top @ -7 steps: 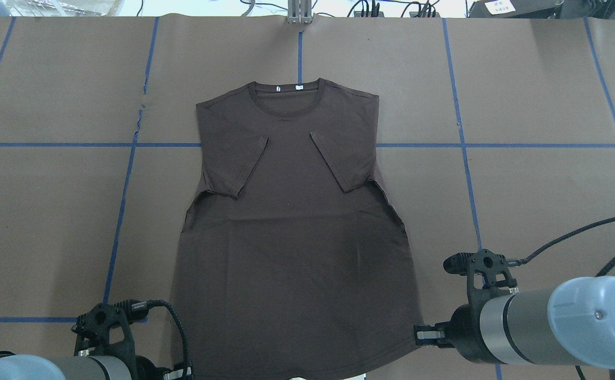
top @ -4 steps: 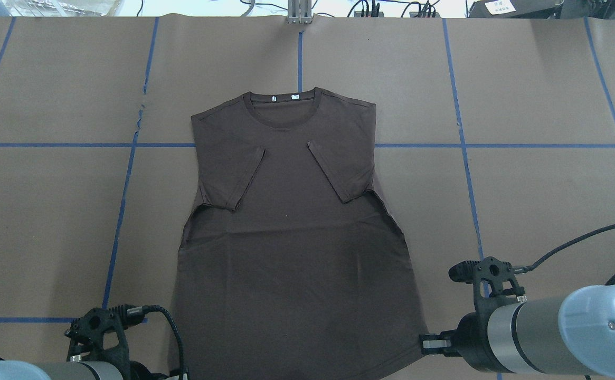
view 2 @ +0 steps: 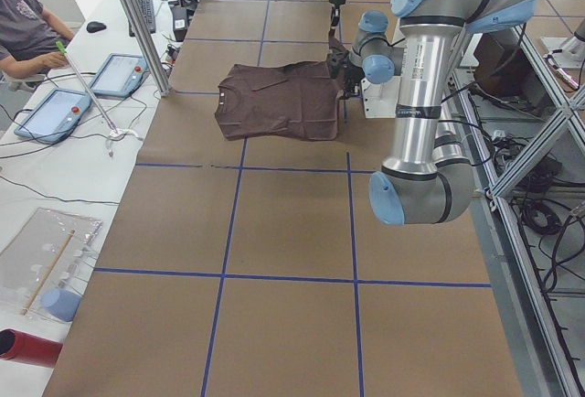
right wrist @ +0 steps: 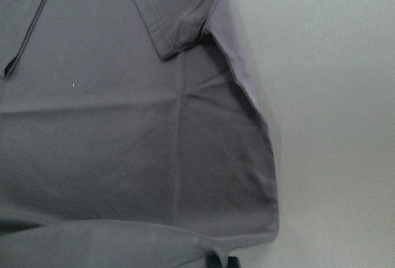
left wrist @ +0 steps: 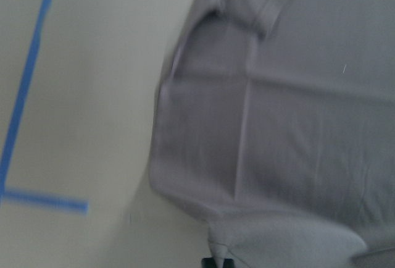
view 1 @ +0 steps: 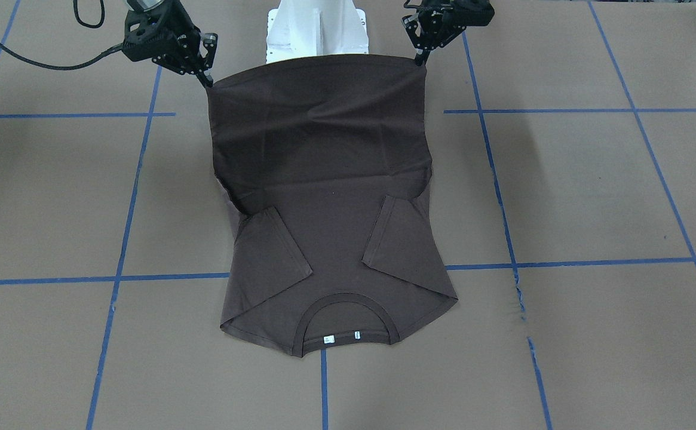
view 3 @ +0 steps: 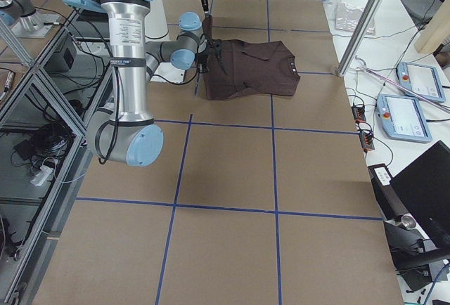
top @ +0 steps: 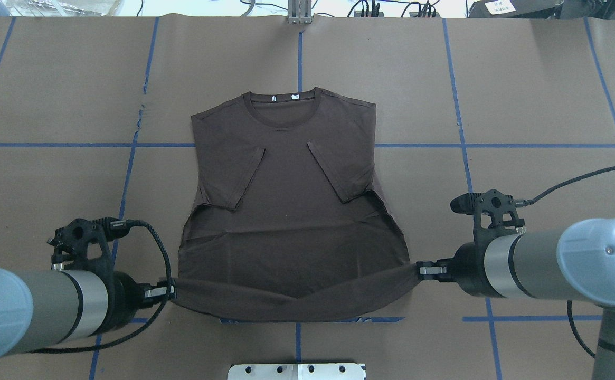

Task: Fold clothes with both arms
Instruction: 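Lift the hem with both grippers and carry it toward the collar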

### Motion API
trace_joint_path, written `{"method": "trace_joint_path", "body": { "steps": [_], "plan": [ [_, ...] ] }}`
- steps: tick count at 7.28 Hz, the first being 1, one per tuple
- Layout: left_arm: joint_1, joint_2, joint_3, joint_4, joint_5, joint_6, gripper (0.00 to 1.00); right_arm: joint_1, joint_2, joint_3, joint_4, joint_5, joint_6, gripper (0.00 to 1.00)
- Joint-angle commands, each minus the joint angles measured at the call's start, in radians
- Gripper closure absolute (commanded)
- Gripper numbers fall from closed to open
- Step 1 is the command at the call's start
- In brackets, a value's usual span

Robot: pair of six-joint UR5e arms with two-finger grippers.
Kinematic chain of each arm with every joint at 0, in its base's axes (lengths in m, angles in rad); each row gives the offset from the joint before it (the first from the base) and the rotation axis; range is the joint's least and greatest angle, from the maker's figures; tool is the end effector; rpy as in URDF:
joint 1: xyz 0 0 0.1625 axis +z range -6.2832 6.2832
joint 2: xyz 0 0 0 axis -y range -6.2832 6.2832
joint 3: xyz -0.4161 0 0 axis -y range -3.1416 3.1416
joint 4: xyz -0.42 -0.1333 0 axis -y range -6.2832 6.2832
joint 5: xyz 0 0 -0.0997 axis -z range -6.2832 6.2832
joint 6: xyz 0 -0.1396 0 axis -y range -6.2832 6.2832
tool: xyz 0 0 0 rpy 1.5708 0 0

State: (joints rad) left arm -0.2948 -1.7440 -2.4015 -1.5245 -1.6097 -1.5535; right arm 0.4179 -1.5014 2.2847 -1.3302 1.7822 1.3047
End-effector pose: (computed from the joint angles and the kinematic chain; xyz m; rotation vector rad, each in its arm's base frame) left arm 0.4113 -0.2585 0.2168 0.1137 0.9539 -0.2373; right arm -0.4101 -0.2959 0.2671 0.1606 -1.0249 0.0297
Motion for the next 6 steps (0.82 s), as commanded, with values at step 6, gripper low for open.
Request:
{"method": "trace_joint_path", "body": {
  "steps": [6],
  "plan": [
    [-0.346,-0.164,0.413,-0.182,-0.001,0.42,1.0,0.337,0.361,-0.451,0.0,-0.004,-0.331,1.0]
  ]
}}
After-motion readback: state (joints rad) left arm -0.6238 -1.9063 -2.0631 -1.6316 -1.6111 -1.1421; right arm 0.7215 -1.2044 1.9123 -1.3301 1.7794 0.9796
